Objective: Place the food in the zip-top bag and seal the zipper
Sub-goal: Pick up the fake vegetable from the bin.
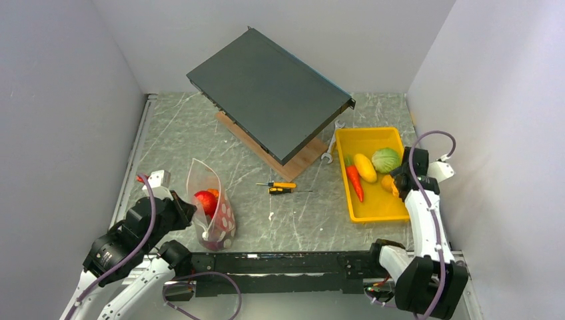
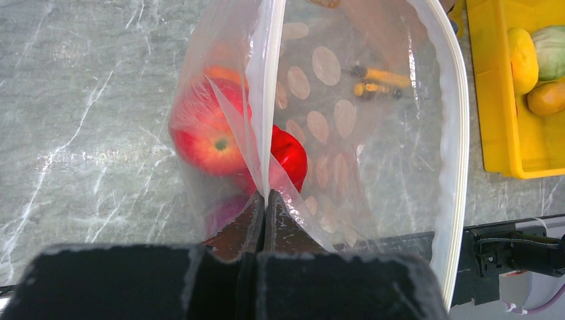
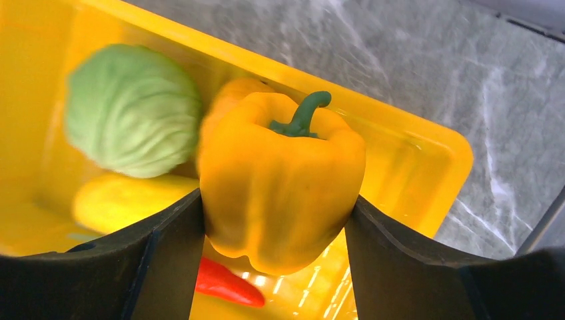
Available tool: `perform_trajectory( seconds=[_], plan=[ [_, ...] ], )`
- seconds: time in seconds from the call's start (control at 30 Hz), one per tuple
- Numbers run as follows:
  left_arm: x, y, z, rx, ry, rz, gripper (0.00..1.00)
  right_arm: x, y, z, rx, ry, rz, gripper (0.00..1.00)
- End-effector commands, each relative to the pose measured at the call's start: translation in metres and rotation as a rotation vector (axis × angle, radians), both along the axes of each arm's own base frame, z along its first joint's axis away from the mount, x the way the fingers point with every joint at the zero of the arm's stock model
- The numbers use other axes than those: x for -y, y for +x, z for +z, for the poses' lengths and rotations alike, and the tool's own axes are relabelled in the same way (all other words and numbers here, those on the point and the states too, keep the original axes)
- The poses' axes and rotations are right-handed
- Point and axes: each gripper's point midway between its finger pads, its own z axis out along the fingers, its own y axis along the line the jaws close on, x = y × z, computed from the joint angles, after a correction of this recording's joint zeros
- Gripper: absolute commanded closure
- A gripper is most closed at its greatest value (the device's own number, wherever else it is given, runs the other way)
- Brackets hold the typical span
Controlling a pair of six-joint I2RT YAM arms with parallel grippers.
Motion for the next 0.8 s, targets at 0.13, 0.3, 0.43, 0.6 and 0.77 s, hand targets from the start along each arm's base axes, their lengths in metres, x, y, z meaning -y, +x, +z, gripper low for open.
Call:
perform_trajectory(
  seconds=[0.13, 0.3, 0.43, 0.6, 0.77],
  plan=[
    [0.004, 0.003, 0.006, 0.029, -0.007, -0.024, 1.0, -0.023, 0.03, 0.092, 0.206, 0.018, 0.211, 1.0],
    [0.005, 0.003, 0.005, 0.023, -0.005, -0.028, 1.0, -0.058, 0.043, 0.168, 0.411, 0.047, 0.413, 1.0],
    [0.005, 0.003, 0.005, 0.025, -0.008, -0.026, 1.0, -0.118, 0.056, 0.222, 0.572, 0.083, 0.689, 1.0],
    [0.005, 0.004, 0.005, 0.02, -0.003, -0.024, 1.0, -0.213, 0.046, 0.272, 0.633, 0.058, 0.941, 1.0],
    [0.004, 0.003, 0.004, 0.017, -0.003, -0.018, 1.0, -0.315, 0.006, 0.306, 0.711, 0.076, 1.189, 1.0]
  ],
)
